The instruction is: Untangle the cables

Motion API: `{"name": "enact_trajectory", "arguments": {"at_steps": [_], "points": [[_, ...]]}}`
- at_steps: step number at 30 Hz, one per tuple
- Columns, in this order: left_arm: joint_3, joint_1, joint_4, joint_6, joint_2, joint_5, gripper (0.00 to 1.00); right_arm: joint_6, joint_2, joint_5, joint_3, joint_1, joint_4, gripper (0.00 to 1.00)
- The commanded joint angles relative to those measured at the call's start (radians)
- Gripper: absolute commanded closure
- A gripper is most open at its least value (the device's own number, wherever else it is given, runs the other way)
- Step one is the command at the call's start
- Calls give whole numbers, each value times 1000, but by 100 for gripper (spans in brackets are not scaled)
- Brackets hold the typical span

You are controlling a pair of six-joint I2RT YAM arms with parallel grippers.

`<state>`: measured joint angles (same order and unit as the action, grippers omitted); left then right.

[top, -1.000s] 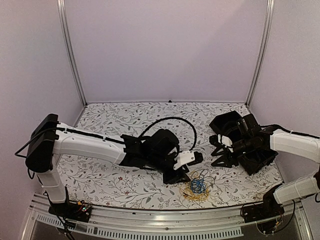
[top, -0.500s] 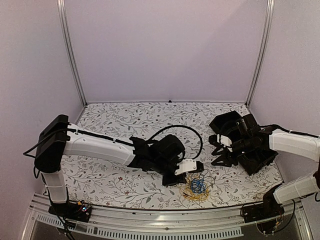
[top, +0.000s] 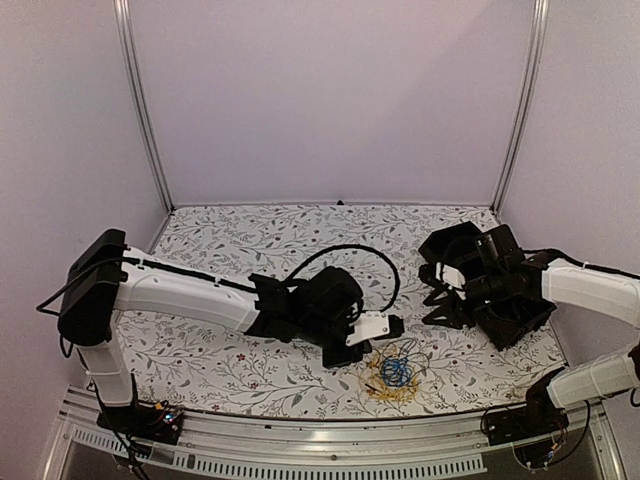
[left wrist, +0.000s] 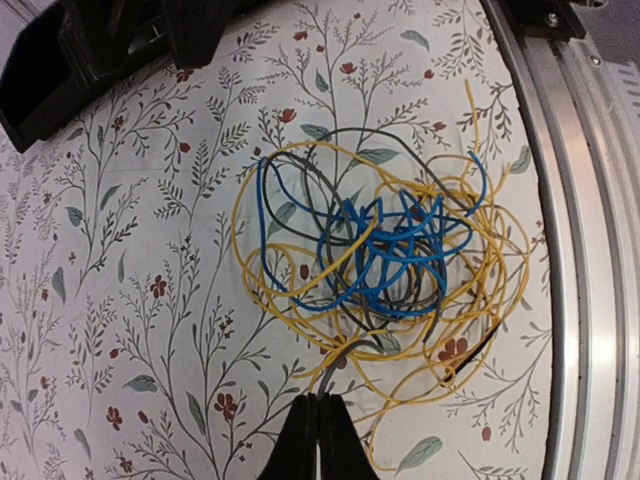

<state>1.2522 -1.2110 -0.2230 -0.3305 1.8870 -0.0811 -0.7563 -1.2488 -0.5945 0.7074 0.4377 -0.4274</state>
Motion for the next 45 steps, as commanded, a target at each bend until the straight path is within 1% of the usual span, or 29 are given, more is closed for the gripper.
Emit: {"name": "enact_trajectory", "arguments": {"at_steps": [1, 3, 6, 8, 10, 15, 19, 22, 24, 29, 31, 32, 35, 39, 41, 45], "points": [[-65, 1, 187, 69, -170, 58, 100, 76, 103, -136, 75, 6, 42, 47], [-82, 7, 246, 103, -225, 67, 100, 89, 87, -232, 143, 6, -28, 40], [-86, 11, 279, 151, -285, 69, 100, 102, 12, -370, 233, 6, -163, 28], [-84, 11, 292, 184, -327, 78, 100, 89, -21, -433, 269, 7, -201, 27], [-83, 11, 317, 215, -371, 71, 100, 88, -28, -481, 269, 10, -189, 27], [-56, 11, 378, 282, -470, 78, 100, 118, -25, -537, 186, 52, -67, 27], [13, 6, 381, 289, -522, 78, 100, 136, -49, -509, 117, 62, 15, 30], [117, -1, 344, 242, -544, 78, 100, 129, -67, -487, 104, 62, 23, 31], [217, -9, 294, 187, -543, 118, 100, 124, -71, -475, 115, 62, 16, 32], [511, -12, 130, 67, -476, 159, 100, 132, -62, -461, 103, 62, 30, 32], [589, -11, 95, 44, -453, 178, 100, 131, -63, -457, 99, 62, 31, 32], [604, -11, 94, 38, -450, 185, 100, 130, -62, -454, 97, 63, 30, 32], [565, -9, 127, 34, -464, 209, 100, 125, -64, -444, 97, 62, 30, 32], [418, -9, 201, 55, -503, 250, 100, 119, -61, -428, 113, 62, 19, 32], [332, -2, 256, 93, -526, 276, 100, 116, -56, -417, 130, 62, 3, 32], [214, 15, 252, 179, -530, 310, 100, 103, -45, -407, 261, 63, -92, 32]]}}
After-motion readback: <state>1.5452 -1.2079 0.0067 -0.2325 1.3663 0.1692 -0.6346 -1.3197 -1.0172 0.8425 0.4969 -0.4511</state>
